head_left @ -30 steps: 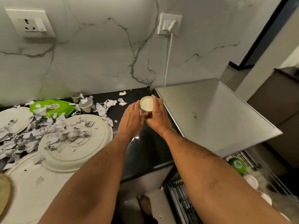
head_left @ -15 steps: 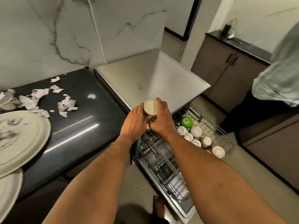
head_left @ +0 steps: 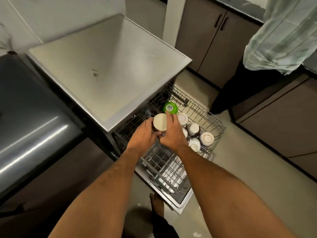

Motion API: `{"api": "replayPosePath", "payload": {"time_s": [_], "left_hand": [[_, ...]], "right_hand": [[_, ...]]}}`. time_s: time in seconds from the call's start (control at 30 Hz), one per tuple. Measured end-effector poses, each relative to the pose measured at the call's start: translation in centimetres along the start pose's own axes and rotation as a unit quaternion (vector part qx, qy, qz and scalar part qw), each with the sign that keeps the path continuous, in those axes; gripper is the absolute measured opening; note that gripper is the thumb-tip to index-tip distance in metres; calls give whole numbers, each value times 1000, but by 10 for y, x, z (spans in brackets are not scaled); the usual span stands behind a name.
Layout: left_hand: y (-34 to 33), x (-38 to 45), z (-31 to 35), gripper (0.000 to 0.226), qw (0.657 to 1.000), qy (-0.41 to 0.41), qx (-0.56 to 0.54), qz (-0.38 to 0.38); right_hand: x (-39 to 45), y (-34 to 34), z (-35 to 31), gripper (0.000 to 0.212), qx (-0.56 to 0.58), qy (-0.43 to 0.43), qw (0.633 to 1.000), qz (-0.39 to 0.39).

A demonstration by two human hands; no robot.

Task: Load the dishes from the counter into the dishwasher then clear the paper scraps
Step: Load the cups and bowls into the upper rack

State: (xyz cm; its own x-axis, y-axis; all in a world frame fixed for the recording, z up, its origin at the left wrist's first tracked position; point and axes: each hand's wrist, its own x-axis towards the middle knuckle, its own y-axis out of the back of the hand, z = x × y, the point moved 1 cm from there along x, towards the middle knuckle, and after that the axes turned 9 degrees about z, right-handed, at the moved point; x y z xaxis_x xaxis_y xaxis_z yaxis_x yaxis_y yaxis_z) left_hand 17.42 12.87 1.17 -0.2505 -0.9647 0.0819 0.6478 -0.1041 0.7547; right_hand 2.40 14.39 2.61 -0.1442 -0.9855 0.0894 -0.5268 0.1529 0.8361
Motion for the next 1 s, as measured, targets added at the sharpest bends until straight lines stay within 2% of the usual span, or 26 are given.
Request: {"api": "replayPosePath", "payload": {"time_s": [0.13,0.43,0.63,1.0], "left_hand": [[-49,7,0,58,998,34,-21,-45],[-134,10,-20,66,986,111,-9,-127],[-168,12,-34,67,979,139,-18,-150],[-201,18,-48,71,970,165,-25,-177]], "right_hand": [[2,-16,45,93,-13,-19,999,-24],[5,-68,120,95,-36,-66,993,-94],[2,-94,148,90,-43,-84,990,-108],[1,-123,170,99,-42,-115,986,-117]]}}
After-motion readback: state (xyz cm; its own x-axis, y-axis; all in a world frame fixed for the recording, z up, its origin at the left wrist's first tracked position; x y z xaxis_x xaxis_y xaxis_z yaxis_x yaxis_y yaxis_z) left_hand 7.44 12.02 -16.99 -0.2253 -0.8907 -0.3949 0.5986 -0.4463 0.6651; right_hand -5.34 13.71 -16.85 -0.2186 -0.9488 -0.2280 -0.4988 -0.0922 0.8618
